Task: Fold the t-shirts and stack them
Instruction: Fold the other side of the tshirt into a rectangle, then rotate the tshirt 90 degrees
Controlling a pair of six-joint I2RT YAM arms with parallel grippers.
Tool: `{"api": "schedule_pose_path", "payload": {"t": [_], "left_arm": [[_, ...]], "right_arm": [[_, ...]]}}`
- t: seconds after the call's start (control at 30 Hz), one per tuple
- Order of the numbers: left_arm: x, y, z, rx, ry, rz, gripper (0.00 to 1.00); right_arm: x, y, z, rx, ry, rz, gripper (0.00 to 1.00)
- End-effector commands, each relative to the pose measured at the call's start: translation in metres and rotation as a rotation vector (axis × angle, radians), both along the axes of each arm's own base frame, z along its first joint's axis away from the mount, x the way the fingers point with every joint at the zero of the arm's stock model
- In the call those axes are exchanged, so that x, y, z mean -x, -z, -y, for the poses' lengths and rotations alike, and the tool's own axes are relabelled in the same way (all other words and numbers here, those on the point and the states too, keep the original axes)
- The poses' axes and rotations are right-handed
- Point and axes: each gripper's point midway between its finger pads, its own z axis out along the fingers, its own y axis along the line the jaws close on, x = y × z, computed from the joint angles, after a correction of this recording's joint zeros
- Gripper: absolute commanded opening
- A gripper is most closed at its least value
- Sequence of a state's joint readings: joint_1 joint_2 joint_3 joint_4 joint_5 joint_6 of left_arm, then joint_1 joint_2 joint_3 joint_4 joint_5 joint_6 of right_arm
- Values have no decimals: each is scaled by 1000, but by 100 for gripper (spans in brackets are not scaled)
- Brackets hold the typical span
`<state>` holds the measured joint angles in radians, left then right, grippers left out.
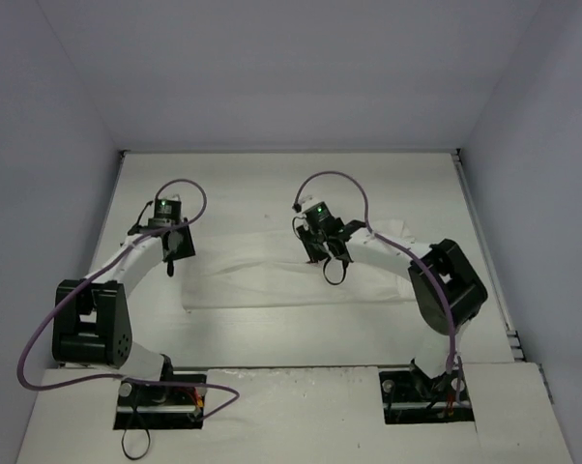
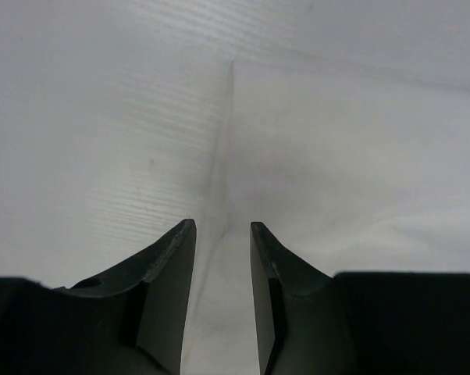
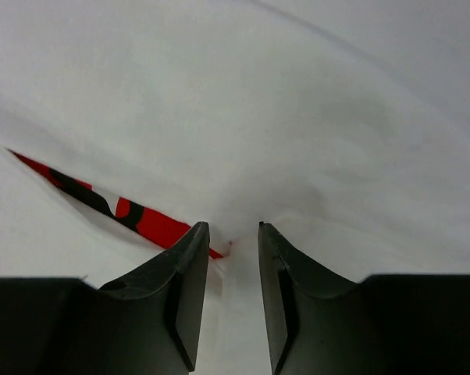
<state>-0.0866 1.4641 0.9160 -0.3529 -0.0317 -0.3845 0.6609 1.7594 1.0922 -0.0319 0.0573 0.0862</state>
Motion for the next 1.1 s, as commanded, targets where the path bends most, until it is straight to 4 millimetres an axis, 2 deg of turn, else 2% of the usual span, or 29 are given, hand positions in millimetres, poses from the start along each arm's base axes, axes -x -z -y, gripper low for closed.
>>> {"api": "schedule_pose_path", "payload": {"t": [0.0, 0.03, 0.1, 0.2, 0.27, 0.33, 0.43, 0.5, 0.63, 0.7, 0.87, 0.97, 1.0, 1.03, 1.07], "left_arm": [[-38, -82, 28, -21, 180, 240, 30], [-40, -85, 43, -24, 270, 246, 31], [-39, -81, 68, -46, 423, 226, 32], [-37, -62, 85, -25, 520, 175, 34], [-34, -44, 88, -19, 551, 125, 35], [-31, -33, 90, -27, 566, 95, 36], [-27, -16, 90, -47, 564, 50, 37], [-23, -2, 86, -53, 545, 3, 37], [-16, 19, 81, -50, 490, -65, 37], [-11, 32, 81, -38, 470, -100, 37], [-10, 39, 74, -28, 379, -141, 36], [-6, 39, 69, -6, 327, -162, 33], [-4, 38, 69, 11, 312, -165, 33], [-1, 37, 70, 30, 305, -174, 33], [2, 37, 75, 64, 305, -179, 32]], "right_arm": [[-14, -81, 23, -115, 197, 198, 49], [-12, -89, 37, -127, 275, 217, 55], [-11, -87, 71, -124, 456, 208, 59], [3, -61, 113, -132, 699, 128, 59], [15, -47, 130, -158, 838, 90, 59], [28, -32, 142, -178, 923, 52, 57], [38, -21, 150, -231, 1030, 20, 58], [46, -6, 156, -229, 1085, -19, 62], [50, 14, 171, -204, 1195, -40, 63], [45, 20, 174, -183, 1219, -43, 61], [26, 35, 183, -132, 1283, -49, 55], [-1, 50, 190, -71, 1265, -89, 53], [-8, 61, 192, -13, 1211, -116, 53], [-37, 50, 187, -34, 1177, -87, 54], [-52, 48, 187, -23, 1139, -83, 54]]}}
